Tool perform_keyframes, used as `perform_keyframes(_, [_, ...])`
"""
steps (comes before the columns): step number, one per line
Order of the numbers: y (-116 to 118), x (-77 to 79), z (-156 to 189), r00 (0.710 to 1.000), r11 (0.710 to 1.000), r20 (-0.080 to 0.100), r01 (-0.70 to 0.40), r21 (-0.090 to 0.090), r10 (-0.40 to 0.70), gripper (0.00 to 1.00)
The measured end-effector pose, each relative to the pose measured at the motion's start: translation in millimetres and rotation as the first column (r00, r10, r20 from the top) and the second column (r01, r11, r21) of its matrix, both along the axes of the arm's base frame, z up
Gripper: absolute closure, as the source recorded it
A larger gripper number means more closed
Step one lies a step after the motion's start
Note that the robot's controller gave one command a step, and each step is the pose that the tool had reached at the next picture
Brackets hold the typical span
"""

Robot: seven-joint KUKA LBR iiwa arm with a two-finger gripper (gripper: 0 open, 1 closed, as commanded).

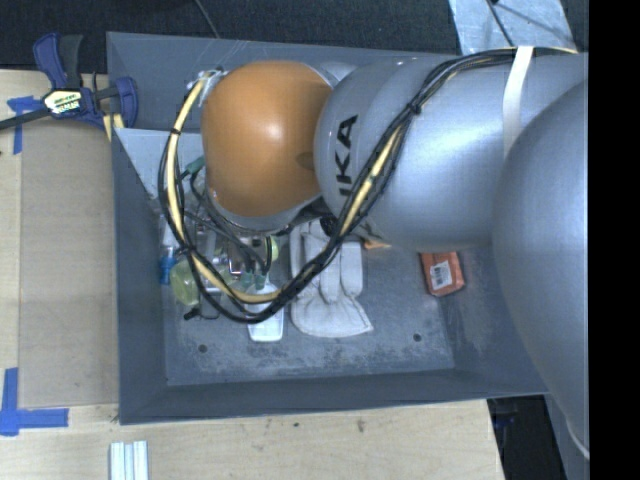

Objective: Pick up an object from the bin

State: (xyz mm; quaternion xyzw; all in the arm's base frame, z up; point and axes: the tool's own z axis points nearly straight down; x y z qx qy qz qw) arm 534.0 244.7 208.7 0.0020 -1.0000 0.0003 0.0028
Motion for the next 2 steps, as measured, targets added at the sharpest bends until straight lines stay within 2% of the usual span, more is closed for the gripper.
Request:
perform_keyframes(1, [-1,1.9,5,1.0,1.0,0.008,0.004,0.002,-0.004,0.0])
perform_keyframes(2, [-39,13.1,-46,0.999,0.999,0.014,-0.035,0.004,0.035,0.0])
